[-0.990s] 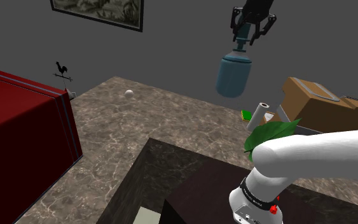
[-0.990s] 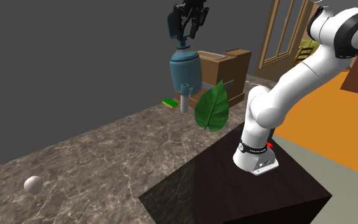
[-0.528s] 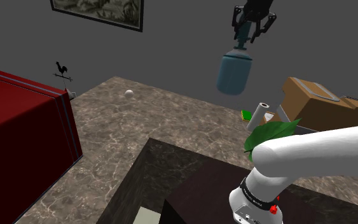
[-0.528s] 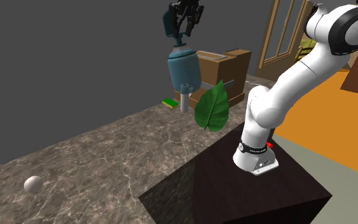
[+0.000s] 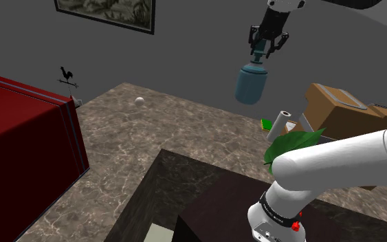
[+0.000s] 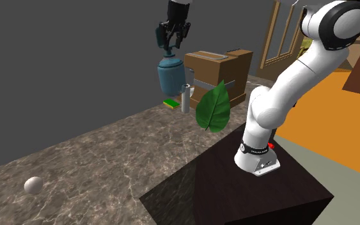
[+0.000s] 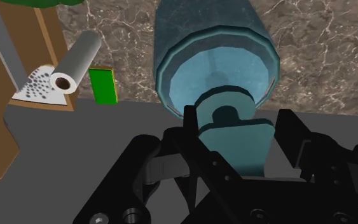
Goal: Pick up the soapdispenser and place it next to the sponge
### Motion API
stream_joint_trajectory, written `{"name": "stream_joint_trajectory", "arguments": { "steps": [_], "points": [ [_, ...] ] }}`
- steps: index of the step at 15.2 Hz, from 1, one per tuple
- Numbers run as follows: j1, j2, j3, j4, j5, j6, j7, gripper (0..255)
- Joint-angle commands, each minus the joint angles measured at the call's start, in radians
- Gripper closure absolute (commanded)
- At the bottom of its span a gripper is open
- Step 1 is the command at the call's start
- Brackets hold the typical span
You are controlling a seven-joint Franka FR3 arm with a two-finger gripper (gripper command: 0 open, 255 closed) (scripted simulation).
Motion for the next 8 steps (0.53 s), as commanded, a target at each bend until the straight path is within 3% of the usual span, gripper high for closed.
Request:
{"name": "stream_joint_trajectory", "arguments": {
  "steps": [1,8],
  "points": [
    [-0.007,0.029,-0.026,-0.016,-0.008,0.052,-0.023,255],
    [-0.032,0.167,-0.11,-0.038,-0.024,0.227,-0.099,255]
  ]
}}
